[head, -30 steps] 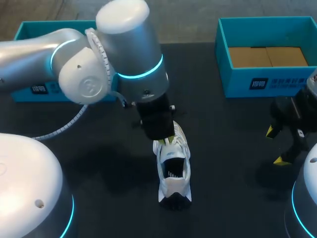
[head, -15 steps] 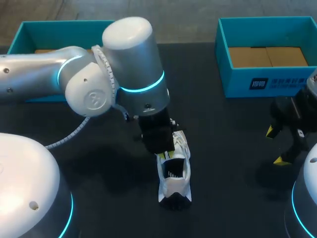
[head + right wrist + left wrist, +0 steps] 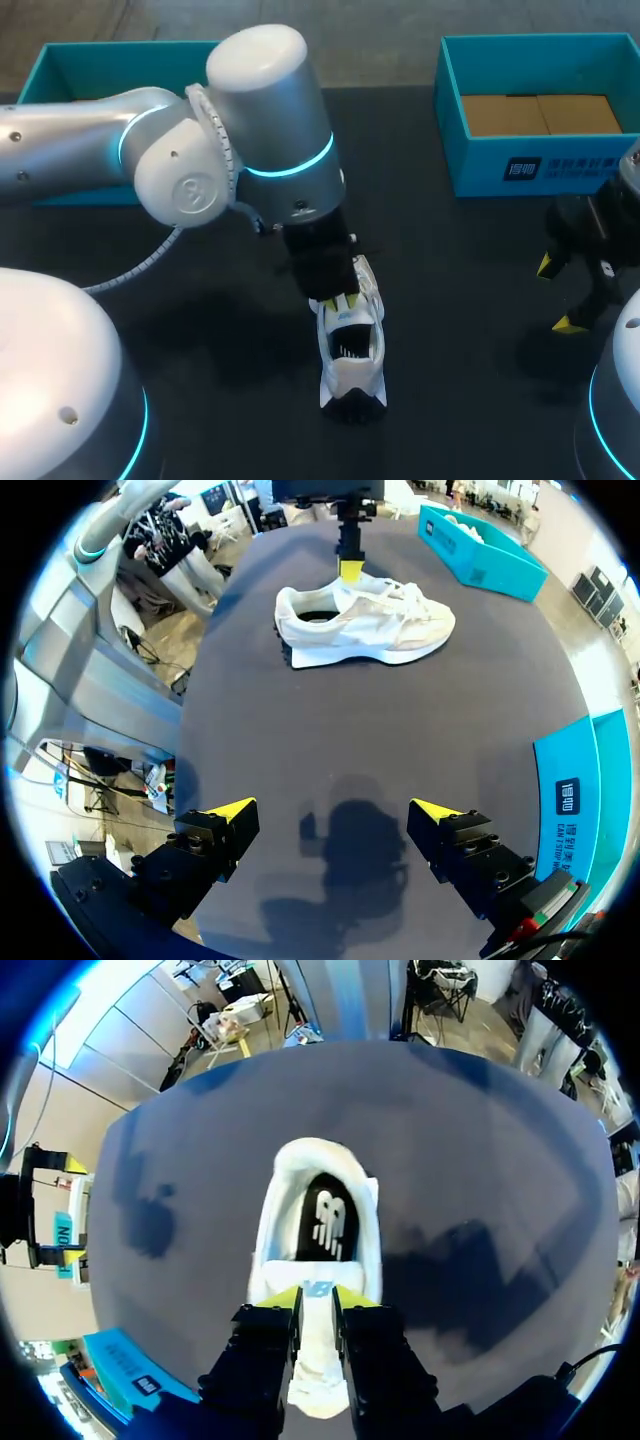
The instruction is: Take the shoe out of the shoebox, open the shoe tongue, remove and reinsert the insole, then place the shoe into the shoebox
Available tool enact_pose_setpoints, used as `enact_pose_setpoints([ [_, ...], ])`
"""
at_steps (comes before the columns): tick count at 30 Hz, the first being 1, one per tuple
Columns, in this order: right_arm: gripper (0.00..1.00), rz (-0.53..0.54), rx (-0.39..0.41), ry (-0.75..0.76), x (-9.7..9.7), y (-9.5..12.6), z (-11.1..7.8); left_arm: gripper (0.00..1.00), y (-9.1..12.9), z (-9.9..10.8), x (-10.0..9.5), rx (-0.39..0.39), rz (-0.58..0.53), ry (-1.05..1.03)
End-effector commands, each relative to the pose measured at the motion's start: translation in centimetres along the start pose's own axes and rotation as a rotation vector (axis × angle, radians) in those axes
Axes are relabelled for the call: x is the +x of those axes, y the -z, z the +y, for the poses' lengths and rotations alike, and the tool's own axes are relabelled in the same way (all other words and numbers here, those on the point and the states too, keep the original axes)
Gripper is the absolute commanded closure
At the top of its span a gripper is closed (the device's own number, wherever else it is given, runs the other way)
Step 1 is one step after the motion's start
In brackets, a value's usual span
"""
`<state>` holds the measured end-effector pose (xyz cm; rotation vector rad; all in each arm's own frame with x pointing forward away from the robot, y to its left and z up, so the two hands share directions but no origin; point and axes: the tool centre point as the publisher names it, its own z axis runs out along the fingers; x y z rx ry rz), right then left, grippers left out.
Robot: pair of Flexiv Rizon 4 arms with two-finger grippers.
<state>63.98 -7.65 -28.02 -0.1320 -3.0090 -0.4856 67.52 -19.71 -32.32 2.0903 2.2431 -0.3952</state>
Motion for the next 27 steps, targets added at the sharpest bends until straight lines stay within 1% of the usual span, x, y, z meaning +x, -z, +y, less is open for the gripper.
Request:
enact_pose_setpoints([
  [1,0.0,-0.003,0.002,-0.001,0.1,-0.1,0.0,0.81,-1.9,0.4,-0.5,0.014,0.021,0.0],
  [4,0.0,-0.003,0.002,-0.001,0.1,-0.1,0.0,0.8,-1.7,0.2,-0.5,0.017,0.013,0.004],
  [7,0.0,-0.003,0.002,-0.001,0.1,-0.1,0.0,0.78,-0.4,0.1,-0.6,0.008,-0.013,-0.003],
  [9,0.0,-0.003,0.002,-0.001,0.1,-0.1,0.0,0.72,0.6,-0.1,-0.6,-0.001,-0.021,-0.011],
  [10,0.0,-0.003,0.002,-0.001,0.1,-0.1,0.0,0.65,1.2,-0.2,-0.7,-0.01,-0.025,-0.016],
  [12,0.0,-0.003,0.002,-0.001,0.1,-0.1,0.0,0.59,2.2,-0.4,-0.6,-0.028,-0.021,-0.026],
  [13,0.0,-0.003,0.002,-0.001,0.1,-0.1,0.0,0.53,2.7,-0.5,-0.6,-0.038,-0.019,-0.028],
  [15,0.0,-0.003,0.002,-0.001,0.1,-0.1,0.0,0.0,3.7,-0.7,-0.6,-0.033,-0.003,-0.015],
  [17,0.0,-0.003,0.002,-0.001,0.1,-0.1,0.0,0.0,4.4,-0.8,-0.5,-0.048,0.022,0.034],
  [18,0.0,-0.003,0.002,-0.001,0.1,-0.1,0.0,0.0,4.8,-0.8,-0.5,-0.028,0.022,0.071],
  [19,0.0,-0.003,0.002,-0.001,0.1,-0.1,0.0,0.0,5.2,-0.9,-0.6,0.011,0.008,0.103],
  [27,0.0,-0.003,0.002,-0.001,0.1,-0.1,0.0,0.0,5.2,-0.9,-0.6,0.011,0.008,0.103],
])
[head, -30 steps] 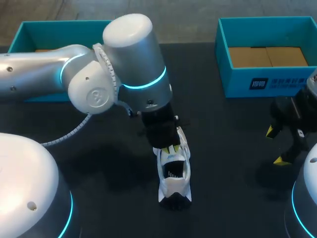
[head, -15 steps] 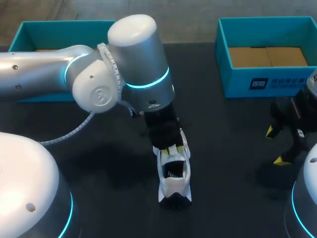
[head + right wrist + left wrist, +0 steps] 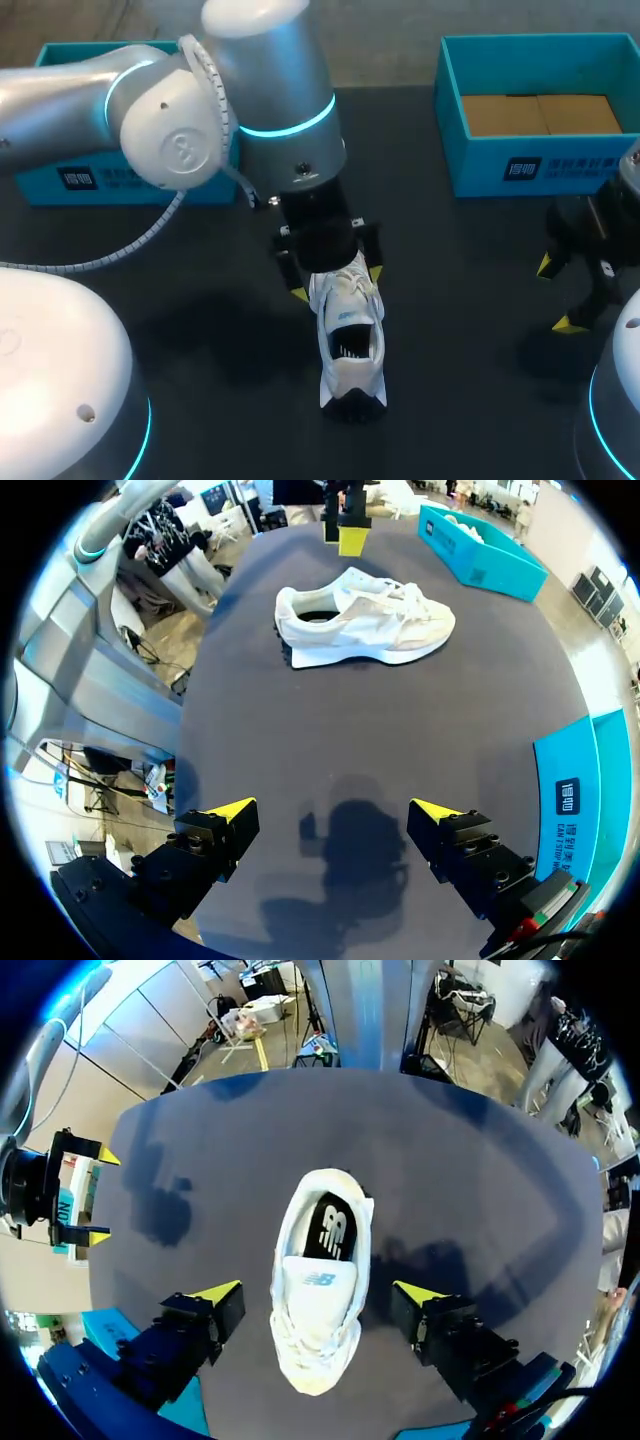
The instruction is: Take the shoe out of the shoebox, open the shoe tongue, remove and reinsert the insole, then place the shoe into the shoebox
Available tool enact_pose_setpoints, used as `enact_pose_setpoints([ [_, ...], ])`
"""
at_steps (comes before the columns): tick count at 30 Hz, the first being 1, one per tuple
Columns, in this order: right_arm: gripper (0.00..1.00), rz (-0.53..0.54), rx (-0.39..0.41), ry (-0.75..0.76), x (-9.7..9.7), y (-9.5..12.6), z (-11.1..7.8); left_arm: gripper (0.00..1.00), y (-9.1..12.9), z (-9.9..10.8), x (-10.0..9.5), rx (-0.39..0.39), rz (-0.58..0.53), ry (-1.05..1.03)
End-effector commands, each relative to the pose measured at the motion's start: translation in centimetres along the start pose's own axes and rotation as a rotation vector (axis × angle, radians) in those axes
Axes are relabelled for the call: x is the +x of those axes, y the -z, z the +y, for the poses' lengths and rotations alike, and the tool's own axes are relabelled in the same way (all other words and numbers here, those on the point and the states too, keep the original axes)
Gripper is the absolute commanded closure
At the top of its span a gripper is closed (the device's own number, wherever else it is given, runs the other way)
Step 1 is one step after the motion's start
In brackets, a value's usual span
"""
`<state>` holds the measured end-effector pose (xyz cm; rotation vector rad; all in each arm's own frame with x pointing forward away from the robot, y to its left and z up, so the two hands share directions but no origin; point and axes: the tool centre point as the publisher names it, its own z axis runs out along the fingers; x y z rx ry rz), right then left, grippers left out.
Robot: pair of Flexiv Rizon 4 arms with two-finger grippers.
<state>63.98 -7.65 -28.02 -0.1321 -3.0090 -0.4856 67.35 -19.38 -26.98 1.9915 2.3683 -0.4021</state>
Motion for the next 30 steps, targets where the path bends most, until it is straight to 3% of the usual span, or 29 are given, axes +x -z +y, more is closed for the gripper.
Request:
enact_pose_setpoints([
  [1,0.0,-0.003,0.002,-0.001,0.1,-0.1,0.0,0.0,0.0,0.0,0.2,0.0,-0.004,-0.001],
  [8,0.0,-0.003,0.002,-0.001,0.1,-0.1,0.0,0.0,0.0,0.0,0.2,0.0,-0.004,-0.001],
  [10,0.0,-0.003,0.002,-0.001,0.1,-0.1,0.0,0.0,-0.2,-1.1,0.7,0.022,-0.019,0.03],
  [13,0.0,-0.003,0.002,-0.001,0.1,-0.1,0.0,0.0,-0.1,-2.9,0.4,0.027,-0.023,0.283],
  [17,0.0,-0.003,0.002,-0.001,0.1,-0.1,0.0,0.0,-0.8,-3.8,-0.3,0.001,0.066,0.676],
  [19,0.0,-0.003,0.002,-0.001,0.1,-0.1,0.0,0.0,-1.5,-3.6,-0.5,-0.047,0.082,0.879],
  [20,0.0,-0.003,0.002,-0.001,0.1,-0.1,0.0,0.0,-1.9,-3.6,-0.5,-0.128,0.036,0.958],
  [30,0.0,-0.003,0.002,-0.001,0.1,-0.1,0.0,0.0,-1.9,-3.6,-0.5,-0.128,0.036,0.958],
])
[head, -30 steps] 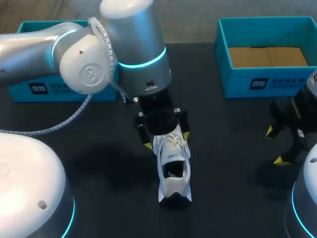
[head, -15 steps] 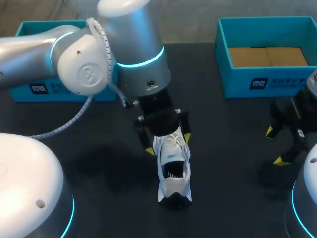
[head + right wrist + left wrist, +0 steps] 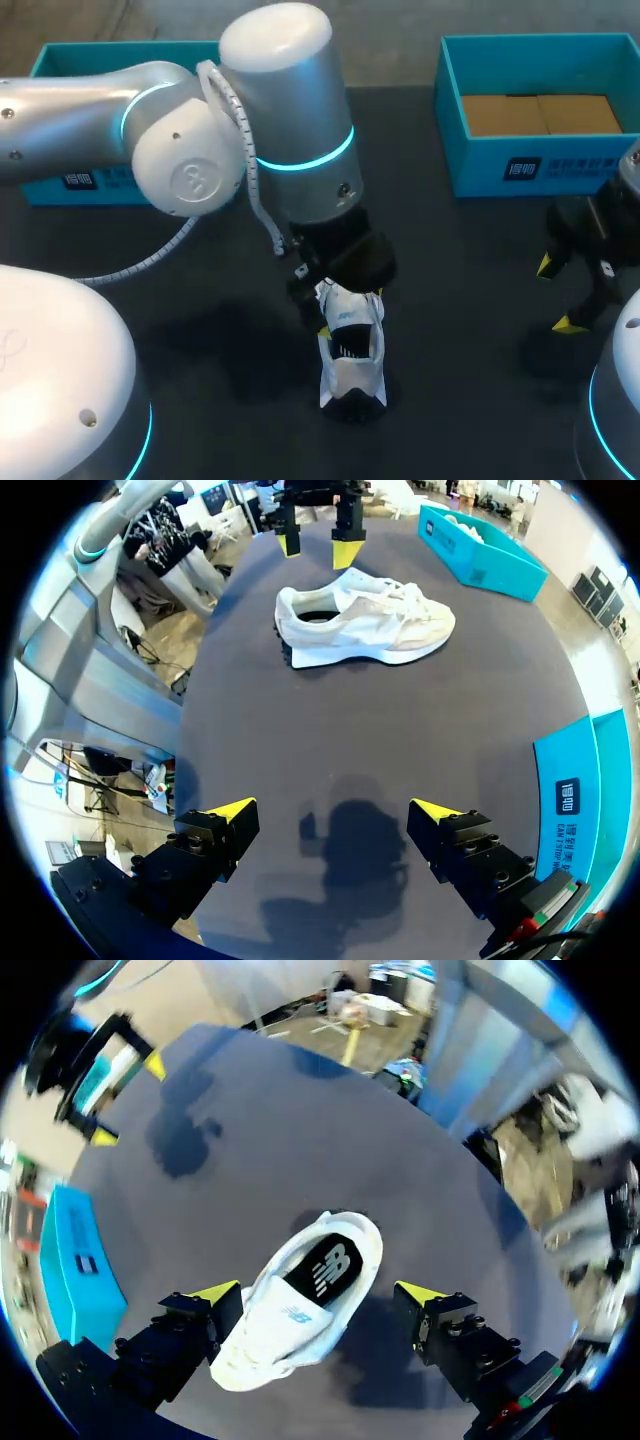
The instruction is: Take the shoe out of the shoebox, open the shoe tongue, remove and reinsert the insole, then place the shoe into the shoebox
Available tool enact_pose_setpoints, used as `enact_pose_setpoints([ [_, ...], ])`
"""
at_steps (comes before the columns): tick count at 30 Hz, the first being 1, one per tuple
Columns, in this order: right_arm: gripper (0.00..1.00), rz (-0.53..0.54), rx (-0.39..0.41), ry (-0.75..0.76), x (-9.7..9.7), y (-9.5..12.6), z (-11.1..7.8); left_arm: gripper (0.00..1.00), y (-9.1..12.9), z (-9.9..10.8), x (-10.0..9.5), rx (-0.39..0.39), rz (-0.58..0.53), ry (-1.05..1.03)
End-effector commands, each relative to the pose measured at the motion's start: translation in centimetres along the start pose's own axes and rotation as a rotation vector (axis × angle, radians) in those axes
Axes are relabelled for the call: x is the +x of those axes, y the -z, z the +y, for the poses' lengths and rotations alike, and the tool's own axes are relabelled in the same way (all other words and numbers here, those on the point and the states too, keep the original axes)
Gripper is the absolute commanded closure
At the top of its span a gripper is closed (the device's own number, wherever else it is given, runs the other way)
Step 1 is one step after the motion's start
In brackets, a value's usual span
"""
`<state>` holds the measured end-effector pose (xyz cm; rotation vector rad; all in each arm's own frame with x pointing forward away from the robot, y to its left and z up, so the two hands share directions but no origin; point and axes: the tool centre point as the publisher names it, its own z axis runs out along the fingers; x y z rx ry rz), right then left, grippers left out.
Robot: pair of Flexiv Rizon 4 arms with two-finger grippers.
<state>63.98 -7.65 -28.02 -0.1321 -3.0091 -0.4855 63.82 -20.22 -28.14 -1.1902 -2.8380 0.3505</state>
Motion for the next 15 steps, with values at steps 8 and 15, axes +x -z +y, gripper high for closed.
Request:
enact_pose_setpoints([
  [8,0.0,-0.003,0.002,-0.001,0.1,-0.1,0.0,0.0,-1.8,-1.4,0.2,-0.094,0.0,0.595],
  [15,0.0,-0.003,0.002,-0.001,0.1,-0.1,0.0,0.0,-2.4,-2.6,2.1,-0.036,0.017,0.704],
])
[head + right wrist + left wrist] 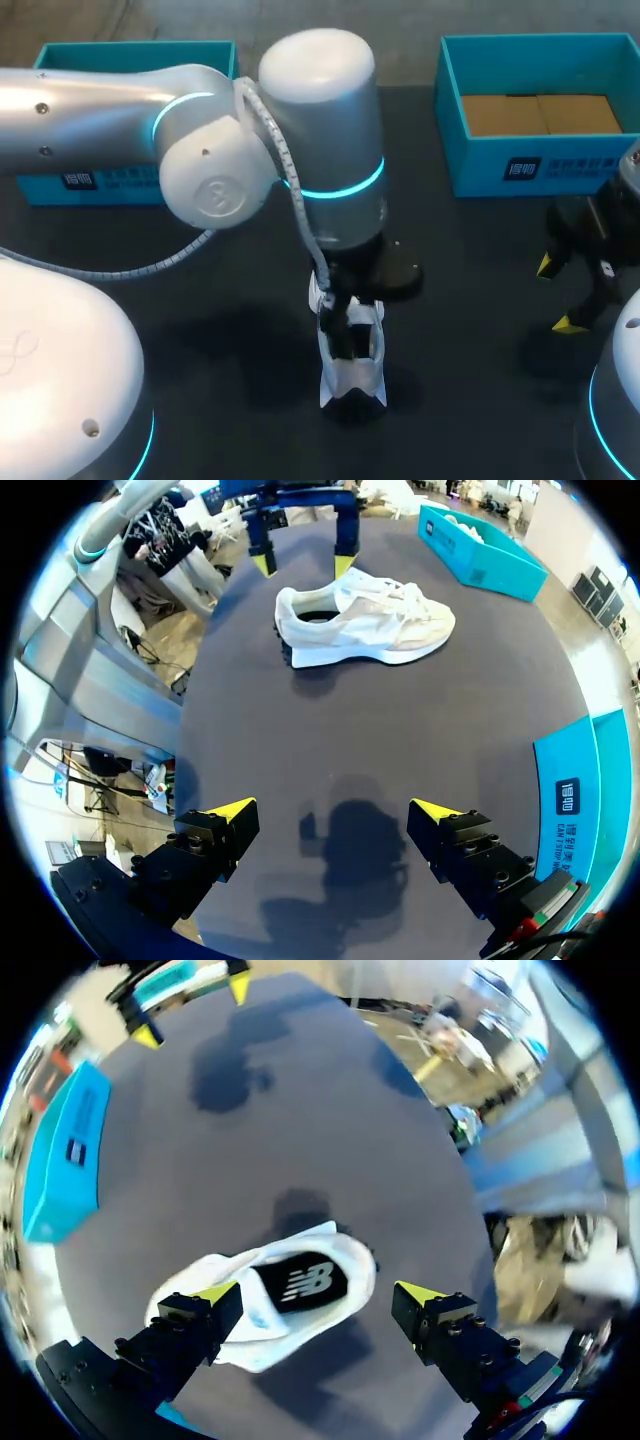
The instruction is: Take the shoe out of the shoebox, open the shoe tongue, remove and reinsert the insole, then place the shoe into the shoebox
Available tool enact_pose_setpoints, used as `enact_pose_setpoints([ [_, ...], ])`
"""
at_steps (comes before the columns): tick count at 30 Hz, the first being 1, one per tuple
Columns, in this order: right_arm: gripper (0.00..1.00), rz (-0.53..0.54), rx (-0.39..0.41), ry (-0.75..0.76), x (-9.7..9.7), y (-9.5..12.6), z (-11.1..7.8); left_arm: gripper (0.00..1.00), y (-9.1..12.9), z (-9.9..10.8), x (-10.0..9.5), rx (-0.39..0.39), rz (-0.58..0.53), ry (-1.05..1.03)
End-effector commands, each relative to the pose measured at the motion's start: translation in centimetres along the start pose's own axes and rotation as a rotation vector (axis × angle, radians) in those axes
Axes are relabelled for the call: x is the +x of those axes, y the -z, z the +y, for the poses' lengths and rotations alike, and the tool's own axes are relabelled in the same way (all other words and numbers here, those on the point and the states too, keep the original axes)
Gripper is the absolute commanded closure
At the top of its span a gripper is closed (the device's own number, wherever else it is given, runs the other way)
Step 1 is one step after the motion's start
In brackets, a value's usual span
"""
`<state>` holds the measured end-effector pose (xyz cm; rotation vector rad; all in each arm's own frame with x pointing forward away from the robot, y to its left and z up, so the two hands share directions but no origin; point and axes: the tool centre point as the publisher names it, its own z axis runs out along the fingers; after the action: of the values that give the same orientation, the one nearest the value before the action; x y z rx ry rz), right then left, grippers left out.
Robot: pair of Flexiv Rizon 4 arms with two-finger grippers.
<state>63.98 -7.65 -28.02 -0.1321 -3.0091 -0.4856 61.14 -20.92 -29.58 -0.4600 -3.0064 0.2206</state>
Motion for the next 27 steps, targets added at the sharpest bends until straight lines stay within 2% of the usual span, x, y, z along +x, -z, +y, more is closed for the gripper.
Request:
enact_pose_setpoints([
  [1,0.0,-0.003,0.002,-0.001,0.1,-0.1,0.0,0.0,-0.8,-0.3,1.2,0.024,0.006,0.209],
  [10,0.0,-0.003,0.002,-0.001,0.1,-0.1,0.0,0.0,-2.8,-0.3,2.9,-0.009,0.006,0.21],
  [18,0.0,-0.003,0.002,-0.001,0.1,-0.1,0.0,0.0,-4.9,-0.1,2.2,-0.017,0.064,0.232],
  [27,0.0,-0.003,0.002,-0.001,0.1,-0.1,0.0,0.0,-6.9,-0.3,2.9,-0.032,0.101,0.231],
])
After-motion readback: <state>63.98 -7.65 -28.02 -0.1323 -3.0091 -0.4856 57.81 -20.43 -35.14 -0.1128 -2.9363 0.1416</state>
